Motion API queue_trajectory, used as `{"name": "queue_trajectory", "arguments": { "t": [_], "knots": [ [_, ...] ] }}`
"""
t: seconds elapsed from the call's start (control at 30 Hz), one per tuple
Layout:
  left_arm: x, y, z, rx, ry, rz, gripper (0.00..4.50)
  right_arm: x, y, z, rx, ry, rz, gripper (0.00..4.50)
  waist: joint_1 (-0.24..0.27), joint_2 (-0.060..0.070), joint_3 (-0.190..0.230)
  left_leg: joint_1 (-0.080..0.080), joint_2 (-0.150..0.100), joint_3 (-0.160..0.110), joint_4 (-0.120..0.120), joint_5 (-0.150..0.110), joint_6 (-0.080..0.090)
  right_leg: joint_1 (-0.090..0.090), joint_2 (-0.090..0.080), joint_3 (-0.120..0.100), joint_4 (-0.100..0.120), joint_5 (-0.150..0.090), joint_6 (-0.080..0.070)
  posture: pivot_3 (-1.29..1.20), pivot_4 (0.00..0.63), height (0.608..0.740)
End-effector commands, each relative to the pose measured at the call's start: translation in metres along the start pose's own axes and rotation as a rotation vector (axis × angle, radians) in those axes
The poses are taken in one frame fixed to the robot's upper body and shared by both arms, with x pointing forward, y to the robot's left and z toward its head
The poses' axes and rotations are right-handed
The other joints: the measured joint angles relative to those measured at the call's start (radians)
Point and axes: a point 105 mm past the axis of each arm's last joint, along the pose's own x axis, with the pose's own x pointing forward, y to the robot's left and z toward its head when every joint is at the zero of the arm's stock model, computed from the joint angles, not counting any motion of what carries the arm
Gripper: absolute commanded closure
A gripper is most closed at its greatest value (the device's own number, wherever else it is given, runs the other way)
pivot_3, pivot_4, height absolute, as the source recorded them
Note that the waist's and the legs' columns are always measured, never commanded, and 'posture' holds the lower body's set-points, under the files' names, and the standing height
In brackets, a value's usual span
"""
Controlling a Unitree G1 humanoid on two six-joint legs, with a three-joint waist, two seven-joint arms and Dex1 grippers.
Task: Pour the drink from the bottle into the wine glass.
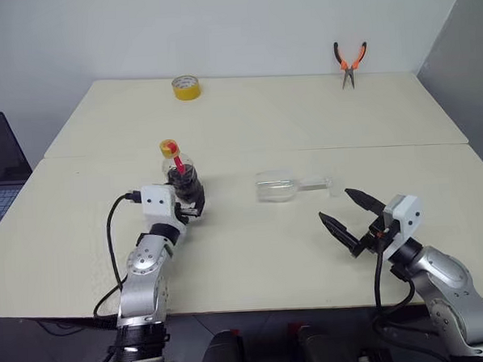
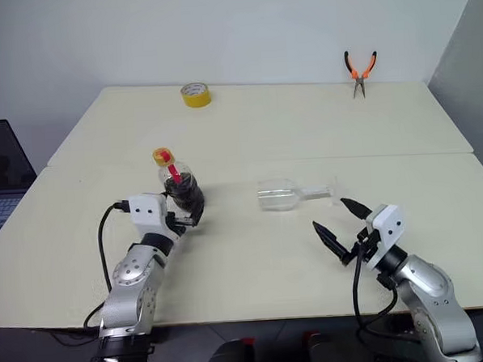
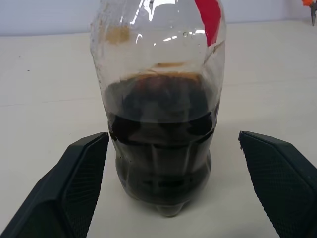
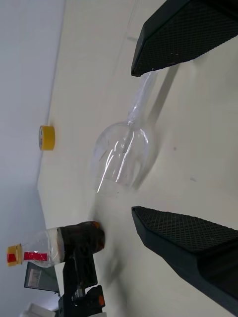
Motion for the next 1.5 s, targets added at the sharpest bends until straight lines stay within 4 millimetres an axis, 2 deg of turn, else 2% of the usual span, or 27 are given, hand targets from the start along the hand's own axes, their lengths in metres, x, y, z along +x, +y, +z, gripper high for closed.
{"name": "queue_trajectory", "arguments": {
  "t": [0.03,0.53,0.63,0.77,0.87,1.1,1.5],
  "knots": [
    [0.006,-0.004,0.011,0.015,-0.059,0.014,0.06,0.004,0.002,0.013,-0.023,-0.041,0.012,0.00,0.000,0.000,0.000,0.000,0.000,0.000,0.000,0.000,0.000,0.000,0.000,0.000,0.000,0.000,0.000,0.00,0.150,0.740],
    [0.019,-0.006,0.002,-0.013,-0.056,0.041,0.06,0.012,0.003,0.020,-0.024,-0.047,0.011,0.00,0.000,0.000,0.000,0.000,0.000,0.000,0.000,0.000,0.000,0.000,0.000,0.000,0.000,0.000,0.000,0.00,0.150,0.740],
    [0.022,-0.002,0.003,-0.020,-0.060,0.045,0.66,0.013,0.004,0.020,-0.025,-0.048,0.010,0.00,0.000,0.000,0.000,0.000,0.000,0.000,0.000,0.000,0.000,0.000,0.000,0.000,0.000,0.000,0.000,0.00,0.150,0.740],
    [0.026,0.004,0.006,-0.009,-0.068,0.048,1.91,0.014,0.005,0.021,-0.022,-0.051,0.003,0.00,0.000,0.000,0.000,0.000,0.000,0.000,0.000,0.000,0.000,0.000,0.000,0.000,0.000,0.000,0.000,0.00,0.150,0.740],
    [0.027,0.007,0.007,-0.003,-0.073,0.051,2.39,0.014,0.006,0.021,-0.021,-0.052,0.002,0.00,0.000,0.000,0.000,0.000,0.000,0.000,0.000,0.000,0.000,0.000,0.000,0.000,0.000,0.000,0.000,0.00,0.150,0.740],
    [0.026,0.008,0.009,0.002,-0.086,0.039,2.66,0.016,0.007,0.022,-0.022,-0.053,0.003,0.00,0.000,0.000,0.000,0.000,0.000,0.000,0.000,0.000,0.000,0.000,0.000,0.000,0.000,0.000,0.000,0.00,0.150,0.740],
    [0.023,0.000,0.025,0.003,-0.124,-0.017,2.68,0.019,0.008,0.026,-0.025,-0.064,0.008,0.00,0.000,0.000,0.000,0.000,0.000,0.000,0.000,0.000,0.000,0.000,0.000,-0.001,0.000,0.000,0.000,0.00,0.150,0.740]
  ]
}}
